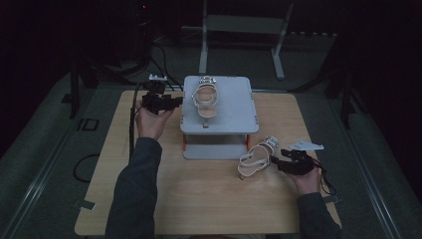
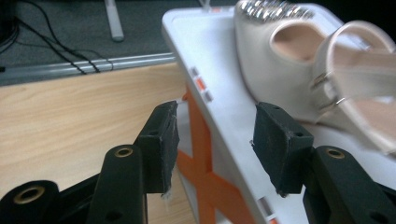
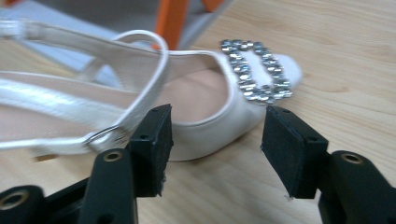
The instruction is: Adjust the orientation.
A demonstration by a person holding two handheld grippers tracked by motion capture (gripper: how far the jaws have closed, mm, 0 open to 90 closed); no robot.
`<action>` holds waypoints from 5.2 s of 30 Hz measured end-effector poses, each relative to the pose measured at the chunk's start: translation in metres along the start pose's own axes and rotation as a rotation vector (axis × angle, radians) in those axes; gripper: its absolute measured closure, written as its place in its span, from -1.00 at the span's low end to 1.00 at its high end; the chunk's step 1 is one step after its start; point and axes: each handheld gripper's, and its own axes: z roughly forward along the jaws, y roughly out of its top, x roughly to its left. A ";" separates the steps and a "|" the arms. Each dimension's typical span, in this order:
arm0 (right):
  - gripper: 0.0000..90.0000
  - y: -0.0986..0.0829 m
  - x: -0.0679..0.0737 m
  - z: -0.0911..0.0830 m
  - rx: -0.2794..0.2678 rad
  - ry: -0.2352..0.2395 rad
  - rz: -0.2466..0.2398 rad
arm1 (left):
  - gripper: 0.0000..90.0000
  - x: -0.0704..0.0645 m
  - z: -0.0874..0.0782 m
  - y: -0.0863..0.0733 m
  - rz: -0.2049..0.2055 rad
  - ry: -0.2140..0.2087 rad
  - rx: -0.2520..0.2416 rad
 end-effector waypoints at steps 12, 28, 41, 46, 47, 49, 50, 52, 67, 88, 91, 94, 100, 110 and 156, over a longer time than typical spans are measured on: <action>0.12 0.010 -0.011 0.015 0.014 -0.017 0.112 | 0.14 0.024 0.012 -0.042 -0.062 0.030 0.018; 0.48 0.021 -0.021 0.027 0.053 -0.021 0.084 | 0.13 0.046 0.036 -0.103 -0.108 0.036 0.131; 0.35 0.039 -0.021 0.039 0.081 0.005 0.035 | 0.12 0.047 0.052 -0.128 -0.105 0.047 0.176; 0.01 0.040 -0.020 0.021 0.020 -0.017 0.075 | 0.12 0.047 0.057 -0.136 -0.102 0.053 0.184; -0.08 0.041 -0.018 0.012 -0.009 -0.031 0.088 | 0.12 0.046 0.058 -0.137 -0.100 0.053 0.186; -0.11 0.042 -0.014 0.005 -0.026 -0.039 0.106 | 0.11 0.044 0.060 -0.139 -0.087 0.056 0.195; -0.11 0.042 -0.012 0.002 -0.031 -0.045 0.112 | 0.11 0.043 0.061 -0.140 -0.085 0.059 0.192; -0.11 0.042 -0.008 -0.003 -0.035 -0.038 0.124 | 0.11 0.041 0.063 -0.142 -0.082 0.058 0.193; 0.12 0.023 0.007 0.009 0.158 -0.075 0.115 | 0.10 0.030 0.071 -0.150 -0.047 0.056 0.179; 0.83 0.032 0.003 0.011 0.339 -0.096 0.440 | 0.09 0.020 0.072 -0.159 0.015 0.092 0.123; 0.83 0.031 0.002 0.010 0.324 -0.085 0.493 | 0.09 0.019 0.072 -0.161 0.024 0.101 0.111; 0.84 0.030 0.000 0.009 0.310 -0.070 0.520 | 0.09 0.016 0.073 -0.162 0.046 0.118 0.107; 0.84 0.037 -0.007 0.002 0.300 -0.074 0.530 | 0.08 0.015 0.072 -0.165 0.044 0.128 0.084; 0.83 0.055 -0.019 -0.013 0.228 -0.084 0.586 | 0.09 0.011 0.072 -0.170 0.075 0.151 0.072; 0.83 0.201 -0.025 -0.048 0.050 -0.049 0.577 | 0.02 0.010 0.071 -0.170 0.073 0.154 0.073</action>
